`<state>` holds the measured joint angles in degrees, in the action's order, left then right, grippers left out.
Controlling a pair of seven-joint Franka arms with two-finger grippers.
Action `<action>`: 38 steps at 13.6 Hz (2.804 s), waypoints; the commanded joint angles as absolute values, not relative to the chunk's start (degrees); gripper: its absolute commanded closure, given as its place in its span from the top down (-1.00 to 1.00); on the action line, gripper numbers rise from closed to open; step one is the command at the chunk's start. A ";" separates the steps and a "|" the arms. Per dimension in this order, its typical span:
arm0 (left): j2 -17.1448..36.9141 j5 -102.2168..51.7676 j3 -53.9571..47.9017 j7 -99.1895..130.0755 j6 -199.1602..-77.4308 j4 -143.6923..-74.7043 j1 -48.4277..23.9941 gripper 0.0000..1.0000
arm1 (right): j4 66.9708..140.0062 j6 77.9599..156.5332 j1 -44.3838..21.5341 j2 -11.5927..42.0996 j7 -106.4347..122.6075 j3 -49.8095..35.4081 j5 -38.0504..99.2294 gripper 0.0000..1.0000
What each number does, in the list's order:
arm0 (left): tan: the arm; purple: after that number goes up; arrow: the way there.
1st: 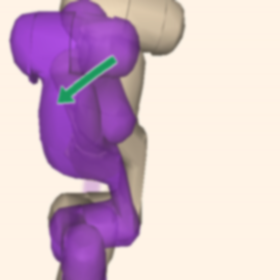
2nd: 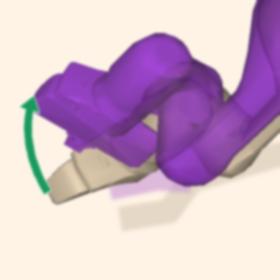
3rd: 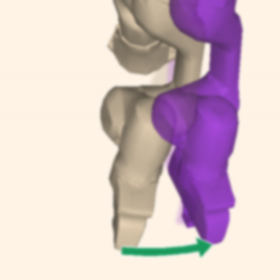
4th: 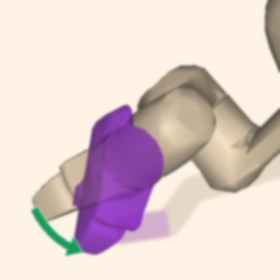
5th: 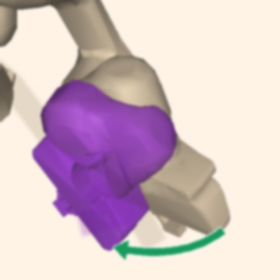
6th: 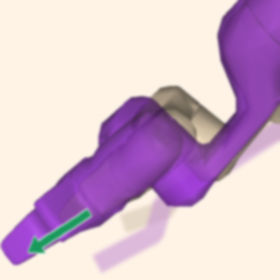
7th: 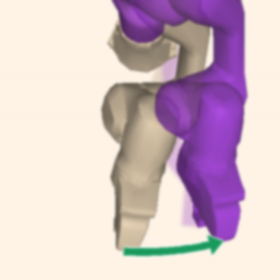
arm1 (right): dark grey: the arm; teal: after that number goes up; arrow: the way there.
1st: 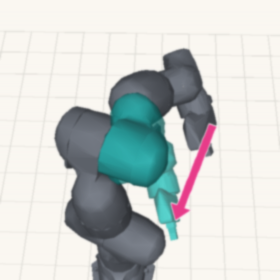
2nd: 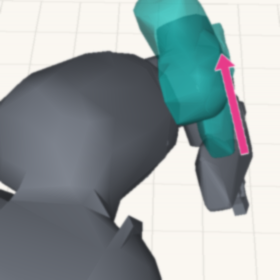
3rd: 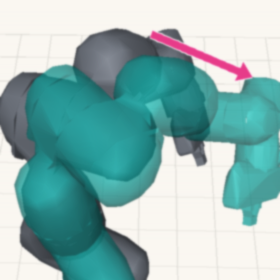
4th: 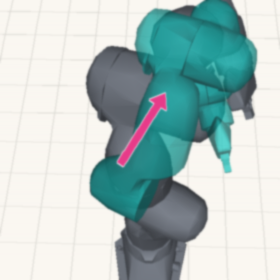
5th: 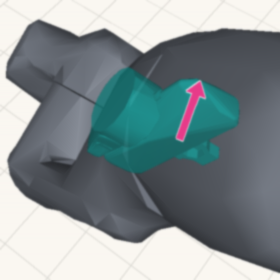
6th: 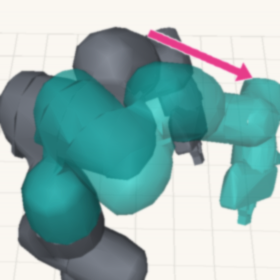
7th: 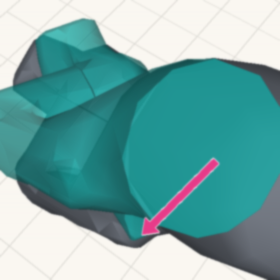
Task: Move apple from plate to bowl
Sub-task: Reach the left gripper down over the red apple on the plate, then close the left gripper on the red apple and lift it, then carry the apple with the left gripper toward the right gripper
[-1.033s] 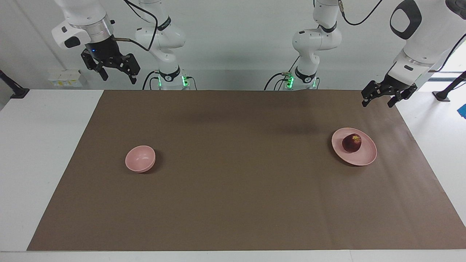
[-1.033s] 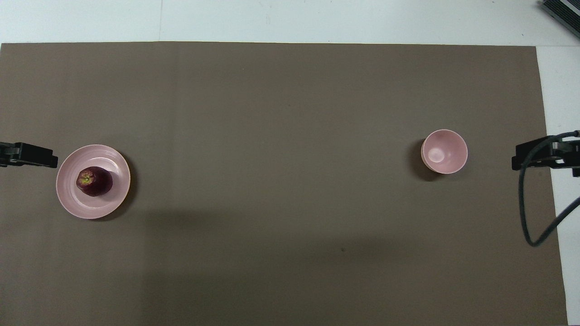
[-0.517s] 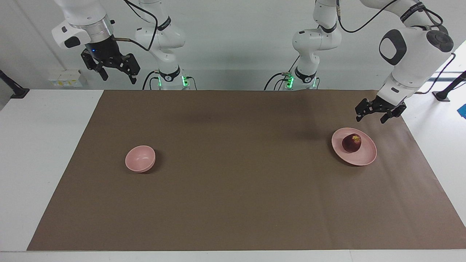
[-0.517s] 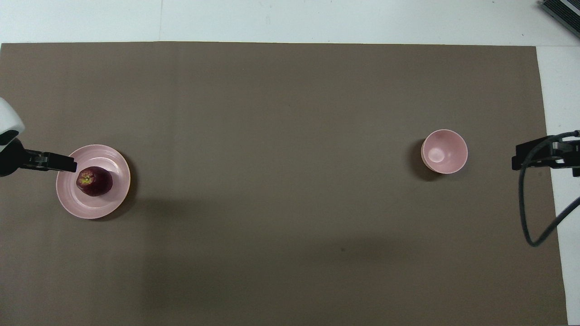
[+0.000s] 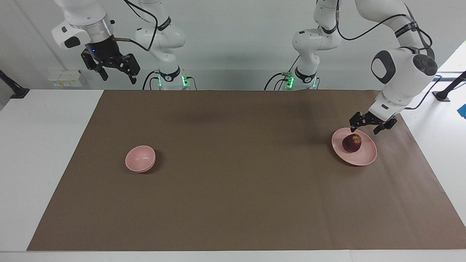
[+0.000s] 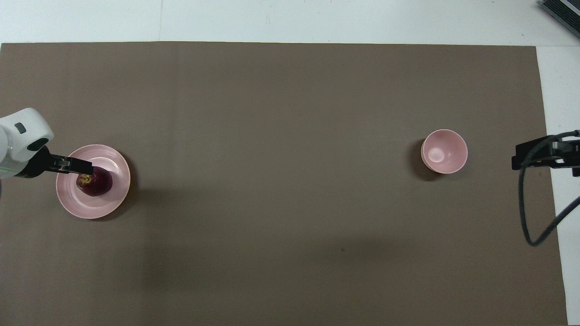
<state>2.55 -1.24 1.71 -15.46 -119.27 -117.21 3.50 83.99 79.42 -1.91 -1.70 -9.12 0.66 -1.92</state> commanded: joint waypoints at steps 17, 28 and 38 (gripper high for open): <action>10.37 -0.61 2.72 -14.50 -131.32 -122.44 3.16 -1.00 | 85.17 79.63 -1.50 -2.81 -7.82 0.53 -1.93 1.00; 11.60 -11.60 3.08 -8.27 -122.45 -113.22 2.99 -1.00 | 85.17 79.63 -1.49 -2.81 -7.82 0.53 -2.02 1.00; 12.57 -17.40 0.44 9.31 -97.93 -96.78 0.44 -1.00 | 85.17 79.63 -1.50 -2.81 -7.82 0.53 -2.02 1.00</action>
<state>11.14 -16.41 0.27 6.67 -102.14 -100.80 1.59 83.99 79.42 -1.91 -1.70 -9.12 0.66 -1.92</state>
